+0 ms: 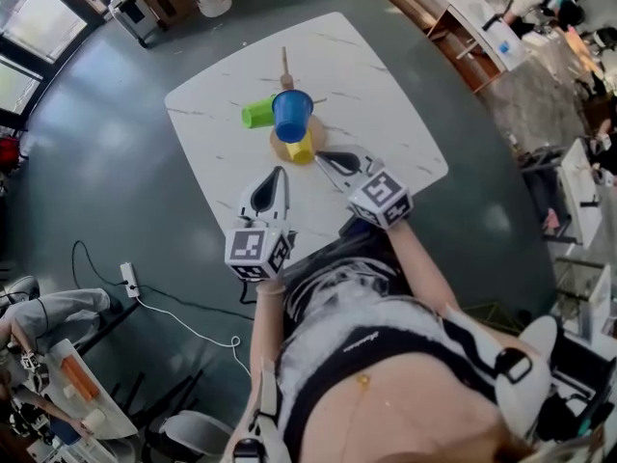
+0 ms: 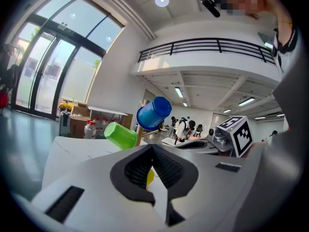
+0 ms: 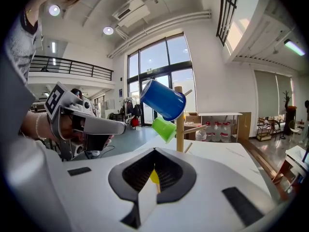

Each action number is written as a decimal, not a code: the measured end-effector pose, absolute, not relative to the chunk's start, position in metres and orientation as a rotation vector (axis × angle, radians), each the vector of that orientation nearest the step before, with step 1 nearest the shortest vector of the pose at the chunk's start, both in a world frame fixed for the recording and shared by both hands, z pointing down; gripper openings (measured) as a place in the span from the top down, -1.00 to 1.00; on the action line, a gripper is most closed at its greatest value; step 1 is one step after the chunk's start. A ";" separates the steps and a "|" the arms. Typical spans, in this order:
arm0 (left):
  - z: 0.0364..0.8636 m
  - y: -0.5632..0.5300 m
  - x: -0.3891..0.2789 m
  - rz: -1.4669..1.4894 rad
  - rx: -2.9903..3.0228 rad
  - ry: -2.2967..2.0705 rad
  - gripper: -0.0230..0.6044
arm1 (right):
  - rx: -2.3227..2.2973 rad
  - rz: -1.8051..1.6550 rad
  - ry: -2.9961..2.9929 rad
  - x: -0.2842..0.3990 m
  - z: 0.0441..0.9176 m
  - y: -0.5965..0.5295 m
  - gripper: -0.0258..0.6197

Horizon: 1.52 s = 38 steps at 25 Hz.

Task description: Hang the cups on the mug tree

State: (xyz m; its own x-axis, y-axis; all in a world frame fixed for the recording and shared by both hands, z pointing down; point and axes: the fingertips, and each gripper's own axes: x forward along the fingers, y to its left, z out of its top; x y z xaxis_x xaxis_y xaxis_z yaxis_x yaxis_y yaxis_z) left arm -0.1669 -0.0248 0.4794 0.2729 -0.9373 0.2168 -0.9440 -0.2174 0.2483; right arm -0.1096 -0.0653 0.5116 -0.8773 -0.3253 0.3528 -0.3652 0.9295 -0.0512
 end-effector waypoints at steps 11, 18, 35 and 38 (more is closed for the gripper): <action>0.479 -0.026 -0.155 0.078 2.309 -1.680 0.95 | 0.576 0.155 -2.766 -0.104 0.505 -0.053 0.91; 0.469 -0.022 -0.149 0.107 2.362 -1.726 0.95 | 0.584 0.143 -2.819 -0.105 0.493 -0.046 0.91; 0.437 -0.017 -0.096 0.041 2.315 -1.860 0.95 | 0.457 0.106 -2.960 -0.052 0.457 -0.033 0.91; 0.431 -0.014 -0.084 0.024 2.292 -1.897 0.95 | 0.433 0.103 -2.973 -0.039 0.450 -0.030 0.91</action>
State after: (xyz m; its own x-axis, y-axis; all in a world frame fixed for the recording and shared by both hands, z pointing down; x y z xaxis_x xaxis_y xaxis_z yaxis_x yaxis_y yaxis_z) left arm -0.0839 -0.0137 0.4313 0.1924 -0.9742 0.1176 -0.9769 -0.1789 0.1167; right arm -0.0387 -0.0301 0.4499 -0.9496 -0.2788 0.1435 -0.2881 0.9564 -0.0482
